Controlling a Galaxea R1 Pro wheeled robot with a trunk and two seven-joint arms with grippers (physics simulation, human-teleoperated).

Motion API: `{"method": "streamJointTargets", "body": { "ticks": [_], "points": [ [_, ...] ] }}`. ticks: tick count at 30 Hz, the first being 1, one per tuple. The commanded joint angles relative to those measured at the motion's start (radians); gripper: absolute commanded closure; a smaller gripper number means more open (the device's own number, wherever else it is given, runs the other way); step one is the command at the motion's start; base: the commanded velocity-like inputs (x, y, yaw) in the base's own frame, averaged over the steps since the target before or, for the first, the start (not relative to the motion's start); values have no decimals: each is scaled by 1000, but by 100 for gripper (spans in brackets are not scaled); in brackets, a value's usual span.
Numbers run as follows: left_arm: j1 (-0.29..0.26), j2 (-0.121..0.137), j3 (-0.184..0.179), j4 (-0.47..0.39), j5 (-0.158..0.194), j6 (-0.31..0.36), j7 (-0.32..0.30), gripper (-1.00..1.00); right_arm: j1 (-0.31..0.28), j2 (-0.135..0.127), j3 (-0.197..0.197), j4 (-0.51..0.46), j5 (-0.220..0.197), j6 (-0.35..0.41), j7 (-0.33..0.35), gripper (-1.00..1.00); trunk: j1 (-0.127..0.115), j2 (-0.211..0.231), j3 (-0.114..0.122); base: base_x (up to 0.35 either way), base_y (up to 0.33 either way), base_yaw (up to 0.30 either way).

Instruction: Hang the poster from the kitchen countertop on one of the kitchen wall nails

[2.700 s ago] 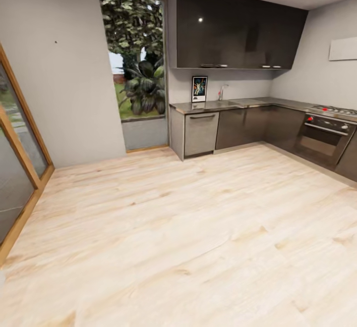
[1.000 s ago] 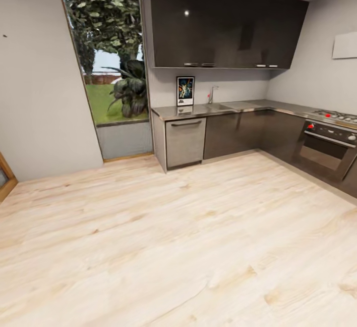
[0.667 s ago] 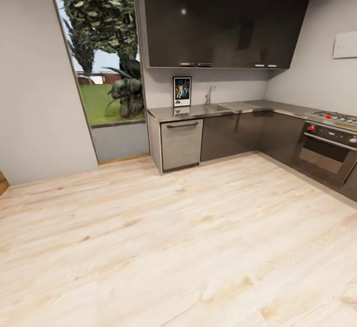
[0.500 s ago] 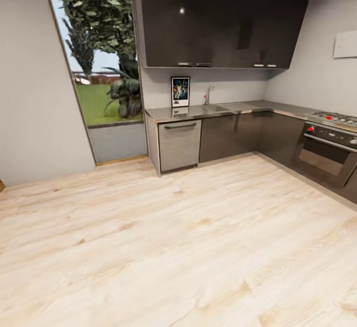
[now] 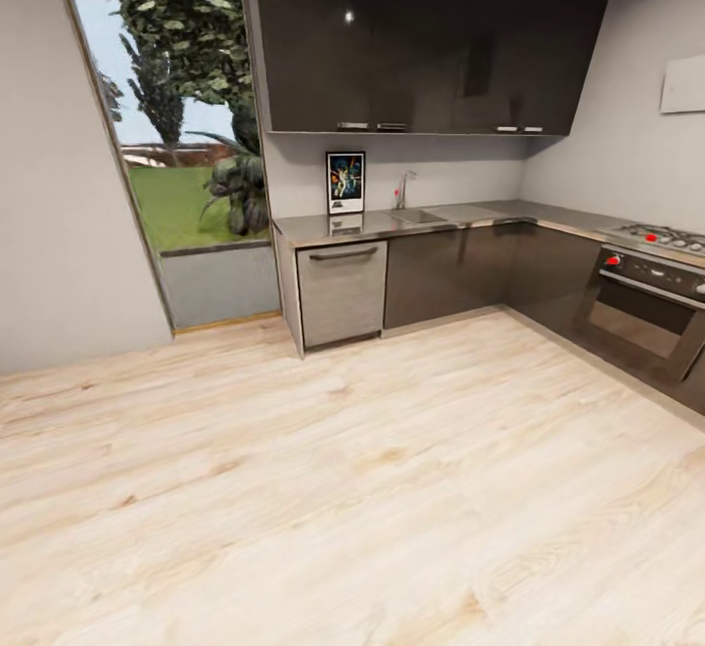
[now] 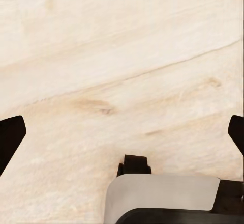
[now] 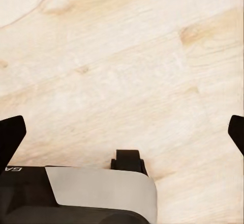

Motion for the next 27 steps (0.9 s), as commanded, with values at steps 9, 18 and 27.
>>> {"method": "streamJointTargets", "body": {
  "ticks": [9, 18, 27],
  "points": [
    [0, -1, 1, -1, -1, -1, 0, -100, 0, 0, 0, 0, 0, -1, 0, -100, 1, 0, -1, 276, -224, 0],
    [0, 0, 1, -1, 0, -1, 0, -100, 0, 0, 0, 0, 0, -1, 0, -100, 1, 0, -1, 276, -224, 0],
    [0, 0, 1, -1, -1, -1, 0, -100, 0, 0, 1, 0, 1, -1, 0, -100, 1, 0, -1, 276, -215, 0]
  ]
}}
